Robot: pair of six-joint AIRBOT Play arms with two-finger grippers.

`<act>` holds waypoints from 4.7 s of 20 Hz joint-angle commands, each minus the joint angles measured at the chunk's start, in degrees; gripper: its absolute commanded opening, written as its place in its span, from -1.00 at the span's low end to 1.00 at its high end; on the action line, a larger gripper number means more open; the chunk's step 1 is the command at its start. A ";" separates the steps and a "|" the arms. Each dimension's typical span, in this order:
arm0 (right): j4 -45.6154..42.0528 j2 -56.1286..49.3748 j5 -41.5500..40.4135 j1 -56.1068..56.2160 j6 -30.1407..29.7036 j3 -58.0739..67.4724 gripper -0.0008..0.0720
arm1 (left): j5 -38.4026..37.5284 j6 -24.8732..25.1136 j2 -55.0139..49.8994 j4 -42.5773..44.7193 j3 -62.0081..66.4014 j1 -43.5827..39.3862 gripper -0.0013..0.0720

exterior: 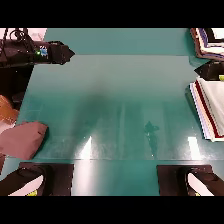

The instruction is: Fold the shirts.

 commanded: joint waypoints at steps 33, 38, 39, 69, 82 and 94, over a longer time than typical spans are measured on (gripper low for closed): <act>-0.15 0.02 0.52 0.20 0.04 -0.09 -0.93 | -27.74 -12.24 12.17 43.43 -35.95 5.44 0.96; -0.15 0.02 0.46 0.20 0.04 -0.09 -0.93 | -23.37 -15.91 12.17 43.47 -48.24 5.44 0.96; -0.17 0.02 0.46 0.20 0.04 -0.09 -0.93 | -24.20 -17.27 12.22 43.47 -48.13 5.44 0.95; 0.20 0.02 -5.40 0.20 0.04 12.85 -0.93 | -19.71 -5.46 -9.29 12.46 19.41 -29.92 -0.90; 0.15 0.02 -4.35 0.20 0.04 12.85 -0.93 | -29.90 -3.67 -17.77 26.58 14.25 -7.02 0.49; 0.17 0.02 -4.11 0.20 0.04 12.85 -0.93 | -15.91 -2.54 -8.90 15.82 -27.41 8.04 0.50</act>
